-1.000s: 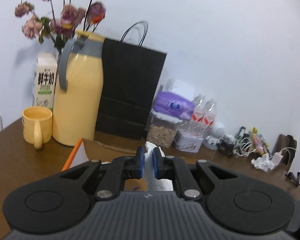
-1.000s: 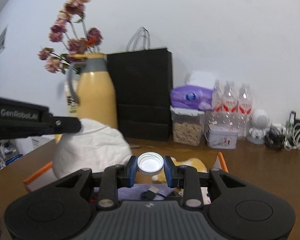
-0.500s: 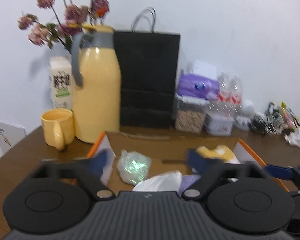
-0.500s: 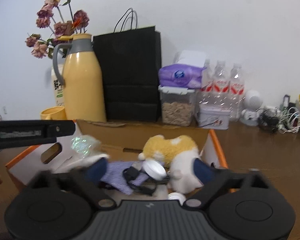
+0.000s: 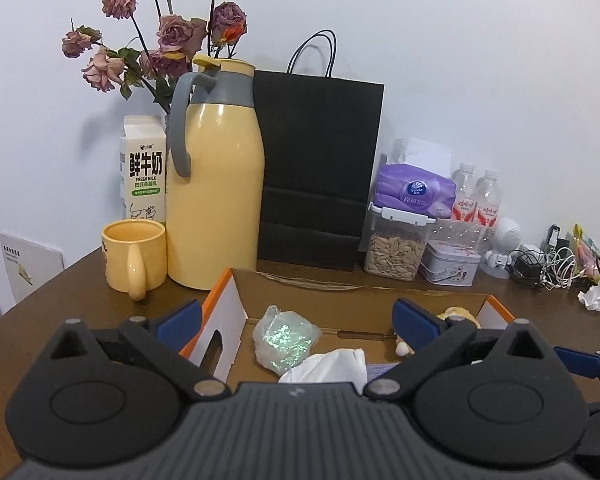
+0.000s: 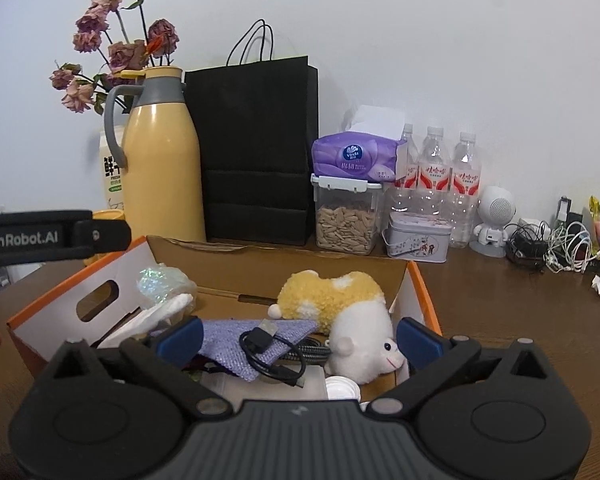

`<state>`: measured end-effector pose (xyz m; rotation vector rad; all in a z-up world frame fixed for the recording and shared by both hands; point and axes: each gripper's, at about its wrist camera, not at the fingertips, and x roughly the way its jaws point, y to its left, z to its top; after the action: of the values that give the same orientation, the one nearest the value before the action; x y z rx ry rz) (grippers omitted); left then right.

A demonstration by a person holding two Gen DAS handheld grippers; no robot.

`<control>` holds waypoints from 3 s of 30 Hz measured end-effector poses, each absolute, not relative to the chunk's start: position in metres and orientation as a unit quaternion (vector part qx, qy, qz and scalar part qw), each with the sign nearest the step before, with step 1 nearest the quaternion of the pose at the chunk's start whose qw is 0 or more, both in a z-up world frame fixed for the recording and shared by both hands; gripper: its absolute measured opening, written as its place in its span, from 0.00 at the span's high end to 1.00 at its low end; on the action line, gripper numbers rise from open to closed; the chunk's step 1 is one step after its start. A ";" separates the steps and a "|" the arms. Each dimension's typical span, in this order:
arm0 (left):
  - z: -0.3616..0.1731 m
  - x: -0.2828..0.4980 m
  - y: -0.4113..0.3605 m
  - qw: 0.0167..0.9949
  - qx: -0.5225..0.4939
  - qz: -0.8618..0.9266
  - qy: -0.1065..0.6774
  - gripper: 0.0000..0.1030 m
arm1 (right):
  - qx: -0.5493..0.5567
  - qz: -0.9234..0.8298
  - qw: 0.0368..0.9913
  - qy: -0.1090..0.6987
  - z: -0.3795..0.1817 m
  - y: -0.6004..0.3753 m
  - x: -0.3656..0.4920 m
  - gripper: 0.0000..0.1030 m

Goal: Organize objects
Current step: 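Carry the tissue and cap into the box and open both tools, then withdraw both tools back toward the table in front of the box, then grasp the small orange item with the left tool while the right tool grasps a white cap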

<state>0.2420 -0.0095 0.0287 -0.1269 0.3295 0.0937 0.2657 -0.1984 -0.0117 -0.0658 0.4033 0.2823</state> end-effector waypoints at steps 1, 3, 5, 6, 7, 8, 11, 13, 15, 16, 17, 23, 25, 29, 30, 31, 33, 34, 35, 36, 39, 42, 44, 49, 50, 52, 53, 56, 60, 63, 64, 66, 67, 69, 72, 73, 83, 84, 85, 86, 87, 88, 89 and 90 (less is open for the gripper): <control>0.030 0.240 -0.009 0.984 -0.064 0.044 0.162 0.00 | -0.034 0.140 0.970 0.197 -0.011 -0.199 0.264 0.00; 0.033 0.235 -0.010 0.985 -0.063 0.040 0.158 0.00 | -0.036 0.140 0.971 0.190 -0.008 -0.201 0.258 0.00; 0.035 0.227 -0.010 0.986 -0.060 0.034 0.153 0.00 | -0.038 0.141 0.972 0.182 -0.006 -0.204 0.252 0.00; 0.036 0.224 -0.010 0.986 -0.058 0.031 0.152 0.00 | -0.040 0.141 0.973 0.179 -0.005 -0.205 0.249 0.00; 0.036 0.220 -0.011 0.987 -0.056 0.029 0.151 0.00 | -0.041 0.141 0.974 0.175 -0.004 -0.207 0.245 0.00; 0.037 0.216 -0.011 0.987 -0.053 0.026 0.150 0.00 | -0.041 0.141 0.974 0.173 -0.003 -0.209 0.241 0.00; 0.036 0.204 -0.009 0.987 -0.047 0.019 0.151 0.00 | -0.044 0.145 0.973 0.172 -0.004 -0.216 0.229 0.00; 0.034 0.197 -0.009 0.987 -0.041 0.013 0.155 0.00 | -0.048 0.152 0.972 0.173 -0.006 -0.219 0.219 0.00; 0.031 0.190 -0.009 0.986 -0.032 0.008 0.163 0.00 | -0.054 0.160 0.970 0.176 -0.008 -0.221 0.208 0.00; 0.028 0.186 -0.008 0.985 -0.027 0.006 0.168 0.00 | -0.057 0.164 0.969 0.178 -0.010 -0.223 0.204 0.00; 0.025 0.183 -0.008 0.985 -0.021 0.004 0.173 0.00 | -0.060 0.167 0.967 0.181 -0.011 -0.224 0.199 0.00; 0.003 0.169 -0.001 0.979 -0.002 0.004 0.206 0.00 | -0.077 0.191 0.954 0.219 -0.030 -0.223 0.182 0.12; -0.002 0.167 0.003 0.977 -0.005 0.006 0.211 0.00 | -0.083 0.199 0.948 0.233 -0.036 -0.219 0.181 0.20; -0.012 0.170 0.010 0.974 -0.012 0.015 0.228 0.00 | -0.083 0.208 0.940 0.258 -0.044 -0.213 0.186 0.41; -0.015 0.171 0.012 0.972 -0.015 0.016 0.233 0.00 | -0.078 0.210 0.938 0.265 -0.046 -0.212 0.189 0.46; -0.017 0.172 0.013 0.971 -0.019 0.016 0.238 0.00 | -0.073 0.211 0.936 0.273 -0.047 -0.212 0.192 0.48; -0.020 0.173 0.016 0.969 -0.025 0.015 0.245 0.00 | -0.063 0.215 0.933 0.282 -0.049 -0.210 0.196 0.53; -0.020 0.174 0.018 0.969 -0.028 0.014 0.246 0.00 | -0.060 0.217 0.932 0.284 -0.050 -0.208 0.197 0.53; -0.021 0.174 0.018 0.968 -0.031 0.013 0.247 0.00 | -0.059 0.218 0.931 0.286 -0.051 -0.206 0.198 0.54; -0.021 0.174 0.019 0.968 -0.032 0.013 0.248 0.00 | -0.059 0.218 0.931 0.287 -0.052 -0.203 0.199 0.55; -0.023 0.175 0.019 0.967 -0.032 0.013 0.253 0.00 | -0.061 0.219 0.928 0.294 -0.054 -0.199 0.202 0.64; -0.024 0.176 0.018 0.966 -0.031 0.015 0.258 0.00 | -0.060 0.218 0.926 0.304 -0.057 -0.198 0.205 0.69; -0.024 0.176 0.018 0.966 -0.031 0.015 0.258 0.00 | -0.057 0.217 0.925 0.306 -0.058 -0.199 0.206 0.69; -0.026 0.177 0.017 0.964 -0.029 0.016 0.263 0.00 | -0.059 0.216 0.924 0.309 -0.061 -0.197 0.208 0.75; -0.026 0.177 0.017 0.964 -0.028 0.016 0.263 0.00 | -0.060 0.217 0.924 0.309 -0.062 -0.197 0.208 0.75; -0.026 0.178 0.016 0.964 -0.027 0.016 0.265 0.00 | -0.058 0.217 0.925 0.306 -0.061 -0.198 0.207 0.75; -0.027 0.178 0.016 0.963 -0.027 0.016 0.267 0.00 | -0.057 0.216 0.926 0.303 -0.060 -0.198 0.207 0.75; -0.029 0.180 0.014 0.962 -0.024 0.015 0.273 0.00 | -0.055 0.212 0.931 0.292 -0.058 -0.200 0.204 0.75; -0.033 0.184 0.012 0.958 -0.022 0.011 0.285 0.00 | -0.058 0.208 0.937 0.276 -0.055 -0.202 0.200 0.75; -0.034 0.185 0.009 0.955 -0.020 0.004 0.297 0.00 | -0.058 0.209 0.939 0.267 -0.053 -0.204 0.197 0.75; -0.034 0.186 0.007 0.953 -0.019 -0.001 0.302 0.00 | -0.056 0.210 0.940 0.263 -0.052 -0.205 0.196 0.75; -0.032 0.185 0.003 0.951 -0.018 -0.017 0.309 0.00 | -0.051 0.211 0.942 0.258 -0.050 -0.208 0.195 0.75; -0.032 0.186 0.000 0.949 -0.017 -0.023 0.314 0.00 | -0.048 0.211 0.943 0.254 -0.049 -0.210 0.194 0.75; -0.031 0.190 -0.006 0.943 -0.016 -0.032 0.331 0.00 | -0.040 0.210 0.944 0.249 -0.047 -0.214 0.193 0.75; -0.032 0.198 -0.014 0.932 -0.024 -0.047 0.359 0.00 | -0.032 0.210 0.947 0.242 -0.045 -0.218 0.192 0.75; -0.032 0.202 -0.017 0.929 -0.025 -0.050 0.366 0.01 | -0.029 0.210 0.948 0.239 -0.044 -0.220 0.192 0.75; -0.032 0.223 -0.051 0.896 0.015 -0.084 0.436 0.19 | 0.001 0.213 0.952 0.221 -0.037 -0.235 0.187 0.75; -0.032 0.224 -0.053 0.894 0.021 -0.082 0.440 0.21 | 0.003 0.215 0.952 0.220 -0.037 -0.236 0.186 0.75; -0.032 0.225 -0.056 0.891 0.028 -0.081 0.446 0.27 | 0.004 0.216 0.952 0.218 -0.036 -0.236 0.186 0.75; -0.032 0.227 -0.058 0.887 0.032 -0.082 0.453 0.33 | 0.004 0.217 0.952 0.216 -0.036 -0.237 0.185 0.75; -0.033 0.228 -0.061 0.882 0.035 -0.085 0.463 0.35 | 0.005 0.219 0.952 0.215 -0.035 -0.237 0.184 0.75; -0.034 0.228 -0.065 0.880 0.047 -0.084 0.465 0.35 | 0.005 0.220 0.952 0.214 -0.035 -0.237 0.183 0.75; -0.035 0.226 -0.068 0.879 0.061 -0.084 0.465 0.35 | 0.006 0.221 0.952 0.212 -0.035 -0.237 0.182 0.75; -0.034 0.224 -0.070 0.878 0.065 -0.086 0.466 0.36 | 0.007 0.222 0.952 0.211 -0.034 -0.238 0.182 0.75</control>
<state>0.2244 -0.0704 -0.0344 0.1360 0.9718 -0.1798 0.1819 -0.2380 -0.0344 0.0133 0.4295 0.4521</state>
